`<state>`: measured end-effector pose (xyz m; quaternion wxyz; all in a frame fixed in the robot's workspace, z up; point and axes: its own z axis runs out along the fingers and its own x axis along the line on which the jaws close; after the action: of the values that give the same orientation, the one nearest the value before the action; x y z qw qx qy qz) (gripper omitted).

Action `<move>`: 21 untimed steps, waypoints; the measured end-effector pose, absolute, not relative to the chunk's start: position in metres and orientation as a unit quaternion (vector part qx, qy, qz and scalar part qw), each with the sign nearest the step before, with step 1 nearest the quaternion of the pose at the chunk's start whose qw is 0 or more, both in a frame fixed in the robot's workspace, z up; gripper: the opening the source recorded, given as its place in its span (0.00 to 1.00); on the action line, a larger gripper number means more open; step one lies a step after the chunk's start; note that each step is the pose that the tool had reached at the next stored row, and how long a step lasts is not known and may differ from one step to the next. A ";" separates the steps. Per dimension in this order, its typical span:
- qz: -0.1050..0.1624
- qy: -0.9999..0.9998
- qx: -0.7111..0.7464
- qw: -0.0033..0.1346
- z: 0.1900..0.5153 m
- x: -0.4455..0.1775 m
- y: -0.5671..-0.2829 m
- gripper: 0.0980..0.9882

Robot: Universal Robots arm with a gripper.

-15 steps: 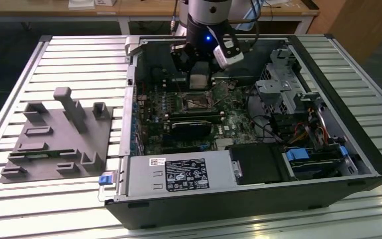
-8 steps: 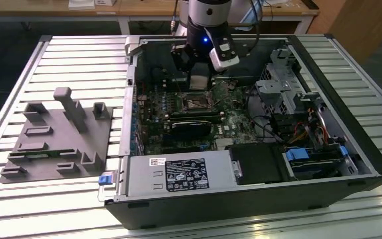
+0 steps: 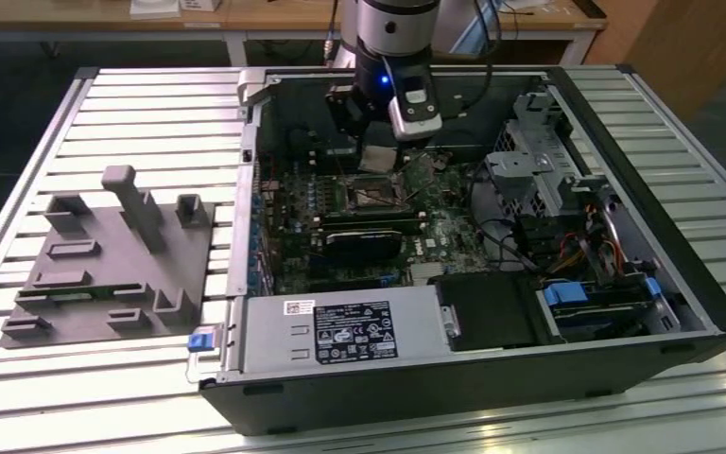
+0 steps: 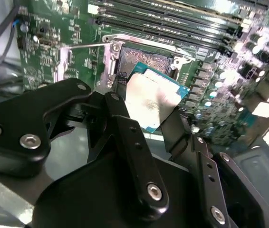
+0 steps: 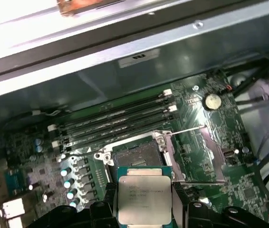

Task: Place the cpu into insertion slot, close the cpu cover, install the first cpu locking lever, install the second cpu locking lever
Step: 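Place the cpu into insertion slot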

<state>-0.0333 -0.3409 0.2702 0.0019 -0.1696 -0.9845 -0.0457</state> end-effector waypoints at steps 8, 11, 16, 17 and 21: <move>-0.046 -0.970 -0.241 -0.001 0.266 -0.033 -0.341 0.50; -0.046 -0.963 -0.267 -0.003 0.265 -0.033 -0.341 0.50; -0.046 -0.950 -0.310 -0.005 0.263 -0.033 -0.341 0.50; -0.045 -0.947 -0.319 -0.005 0.262 -0.033 -0.341 0.50; -0.045 -0.934 -0.353 -0.007 0.261 -0.033 -0.341 0.50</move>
<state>-0.0333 -0.3409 0.2607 -0.0068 -0.3534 -0.9344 -0.0452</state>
